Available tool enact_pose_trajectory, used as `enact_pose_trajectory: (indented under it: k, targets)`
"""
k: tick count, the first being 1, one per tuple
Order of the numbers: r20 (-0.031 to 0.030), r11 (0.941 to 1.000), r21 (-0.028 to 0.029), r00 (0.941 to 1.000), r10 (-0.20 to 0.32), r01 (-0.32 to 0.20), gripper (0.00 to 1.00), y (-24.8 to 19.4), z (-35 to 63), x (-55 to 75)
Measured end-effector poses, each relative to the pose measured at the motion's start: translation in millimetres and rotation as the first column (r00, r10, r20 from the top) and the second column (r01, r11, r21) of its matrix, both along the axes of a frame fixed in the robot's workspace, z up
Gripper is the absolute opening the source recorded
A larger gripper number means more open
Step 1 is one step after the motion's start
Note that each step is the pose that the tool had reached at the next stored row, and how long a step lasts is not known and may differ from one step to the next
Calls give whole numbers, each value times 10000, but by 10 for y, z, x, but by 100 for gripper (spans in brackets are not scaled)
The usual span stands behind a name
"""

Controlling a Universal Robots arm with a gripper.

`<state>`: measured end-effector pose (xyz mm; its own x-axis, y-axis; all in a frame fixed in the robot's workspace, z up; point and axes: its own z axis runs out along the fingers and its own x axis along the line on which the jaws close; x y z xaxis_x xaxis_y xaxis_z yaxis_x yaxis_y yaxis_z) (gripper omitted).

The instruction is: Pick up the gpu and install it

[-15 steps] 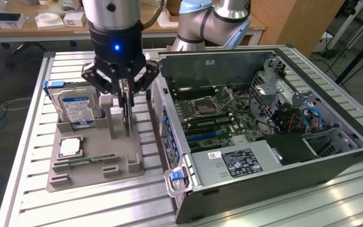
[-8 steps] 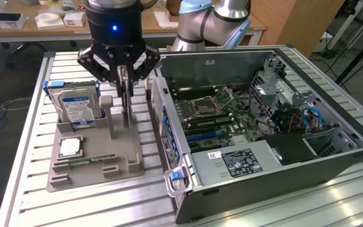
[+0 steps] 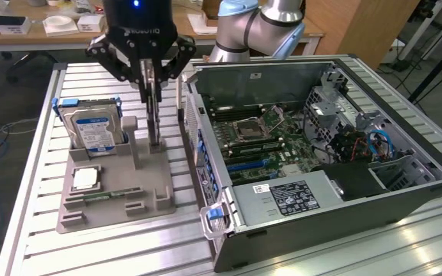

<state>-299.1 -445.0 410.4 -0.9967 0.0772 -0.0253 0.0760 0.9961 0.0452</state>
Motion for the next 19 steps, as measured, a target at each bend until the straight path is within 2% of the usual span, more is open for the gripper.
enact_pose_trajectory:
  k: [7, 14, 19]
  targets:
    - [1, 10000, 1, 10000, -4, 4, 26, 0, 255, 0]
    - [-1, 10000, 1, 10000, -3, 3, 26, 0, 269, 30]
    - [1, 10000, 3, 10000, -3, 3, 26, 0, 268, 179]
